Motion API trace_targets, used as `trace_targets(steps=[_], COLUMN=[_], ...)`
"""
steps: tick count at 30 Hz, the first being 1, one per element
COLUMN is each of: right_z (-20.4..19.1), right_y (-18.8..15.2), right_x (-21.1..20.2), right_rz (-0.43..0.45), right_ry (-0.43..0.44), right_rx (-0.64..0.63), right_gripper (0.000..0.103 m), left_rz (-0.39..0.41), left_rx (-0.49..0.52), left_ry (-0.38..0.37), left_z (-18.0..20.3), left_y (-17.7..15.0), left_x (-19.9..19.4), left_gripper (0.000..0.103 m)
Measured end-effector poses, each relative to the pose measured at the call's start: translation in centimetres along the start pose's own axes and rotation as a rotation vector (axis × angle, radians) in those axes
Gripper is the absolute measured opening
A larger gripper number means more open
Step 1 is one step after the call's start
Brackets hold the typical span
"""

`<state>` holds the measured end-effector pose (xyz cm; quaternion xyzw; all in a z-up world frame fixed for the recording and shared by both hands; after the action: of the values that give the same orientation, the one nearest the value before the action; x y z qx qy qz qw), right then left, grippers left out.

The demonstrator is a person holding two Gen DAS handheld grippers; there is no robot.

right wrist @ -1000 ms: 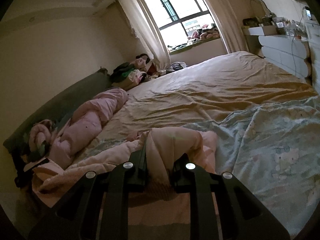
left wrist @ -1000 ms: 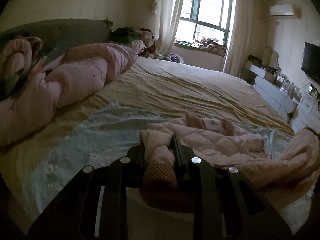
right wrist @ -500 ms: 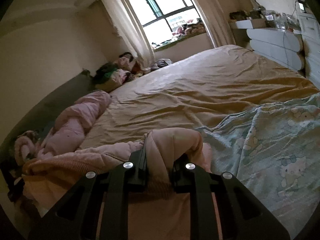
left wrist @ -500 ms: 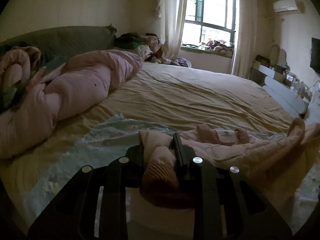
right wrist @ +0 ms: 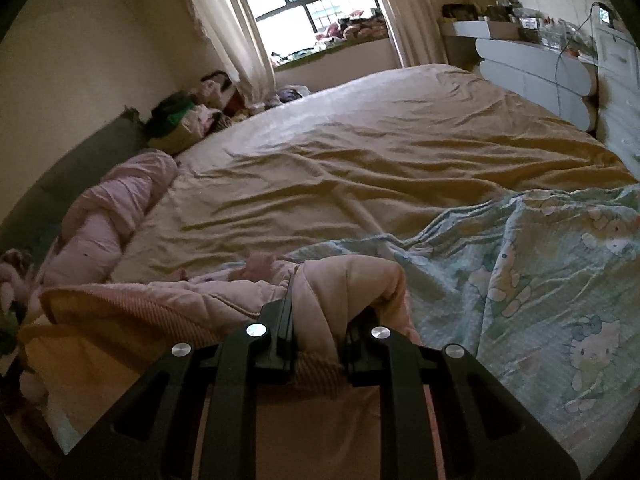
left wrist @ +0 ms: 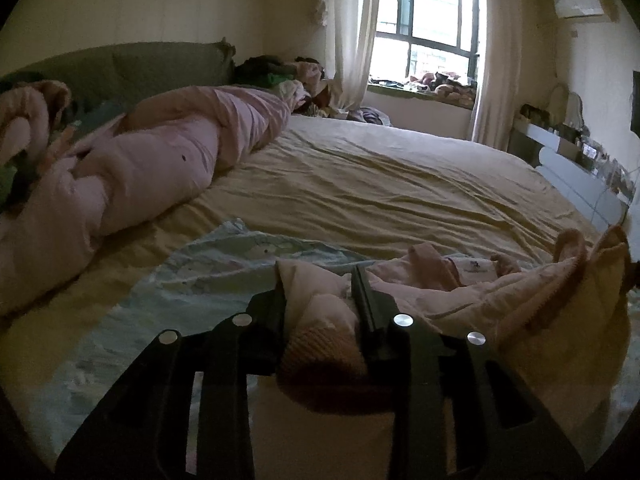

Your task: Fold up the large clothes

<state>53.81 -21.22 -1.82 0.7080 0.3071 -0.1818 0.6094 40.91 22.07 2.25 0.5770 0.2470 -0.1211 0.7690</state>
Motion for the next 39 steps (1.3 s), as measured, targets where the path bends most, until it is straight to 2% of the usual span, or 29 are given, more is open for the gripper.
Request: trace_targets(steps=[3,5,6,10,13,15,16,19,22,24,25,26,28,29,30,31,33,35,39], right_z=[0.0,0.0,-0.1,0.0,0.1,0.1,0.2,0.4,0.9,1.0,1.1,1.3,1.5,1.5,1.6,1.8,2.4,2.7,2.3], right_y=[-0.3,-0.5,-0.6,-0.8,-0.8,-0.8,-0.9,-1.0,-1.1,-1.1,-1.1,-1.1,-0.9,-0.8,-0.7,-0.6,-0.8,-1.5,-5.1], right_x=[1.7,2.5,2.9,4.2,5.0,5.4,5.6,6.2,6.4,6.4,6.3,6.0,5.3,4.5,3.8,3.0,1.2,0.3,0.4], right_rz=[-0.035,-0.051,-0.058,-0.077,-0.086,-0.093,-0.098,-0.109,-0.112,-0.114,-0.113,-0.107,-0.089,-0.069,-0.049,-0.032,0.011,0.010,-0.067], right_ry=[-0.028,-0.043,-0.051,-0.075,-0.095,-0.102,-0.104,-0.100,-0.068,-0.030,-0.004,0.033,0.083,0.122,0.132,0.118,0.065,0.035,-0.054], right_rx=[-0.010,-0.016,-0.018,-0.021,-0.026,-0.021,-0.016,0.000,0.046,0.086,0.109,0.144,0.188,0.202,0.196,0.184,0.130,0.088,-0.079], right_gripper=[0.016,0.016,0.016,0.017,0.017,0.017,0.017,0.018,0.021,0.028,0.031,0.036,0.044,0.057,0.078,0.088,0.090,0.090,0.091], left_rz=[0.003,0.017,0.026,0.064,0.046,0.010,-0.026,-0.123,-0.180,-0.193,-0.194,-0.196,-0.195,-0.193,-0.189,-0.183,-0.175,-0.177,-0.170], left_rx=[-0.013,-0.017,-0.014,-0.019,-0.071,-0.131,-0.160,-0.234,-0.234,-0.183,-0.158,-0.137,-0.116,-0.113,-0.109,-0.101,-0.093,-0.096,-0.093], left_ry=[-0.019,-0.018,-0.014,-0.017,-0.006,-0.013,-0.016,-0.037,-0.039,-0.040,-0.033,-0.016,-0.015,-0.020,-0.022,-0.023,-0.030,-0.033,-0.041], left_z=[0.1,0.1,0.0,-0.5,-2.2,-3.5,-4.3,-5.8,-5.8,-5.1,-4.8,-4.6,-4.3,-4.3,-4.3,-4.2,-4.3,-4.3,-4.3], left_y=[0.0,0.0,0.0,0.4,-0.3,-1.5,-2.5,-5.9,-8.3,-9.2,-9.5,-9.8,-10.2,-10.1,-10.1,-10.1,-10.0,-10.0,-9.9], left_x=[0.6,0.6,0.6,-0.4,-0.3,0.4,1.0,3.0,4.3,4.8,4.9,5.1,5.2,5.1,5.1,5.0,4.9,5.0,5.0], left_gripper=[0.035,0.050,0.063,0.067,0.067,0.070,0.074,0.076,0.076,0.070,0.044,0.036,0.030,0.028,0.028,0.027,0.026,0.025,0.024])
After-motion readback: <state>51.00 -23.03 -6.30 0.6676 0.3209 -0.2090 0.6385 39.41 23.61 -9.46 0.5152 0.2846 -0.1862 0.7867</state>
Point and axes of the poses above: each gripper's, at about its wrist camera, not at the fingertips, and x roughly the way its jaws point, z to its right, y to its top, the point moved 9 cm from there along x, roughly the way its jaws point, and after that the axes turned 11 degrees about -x, right-handed, at the moved point
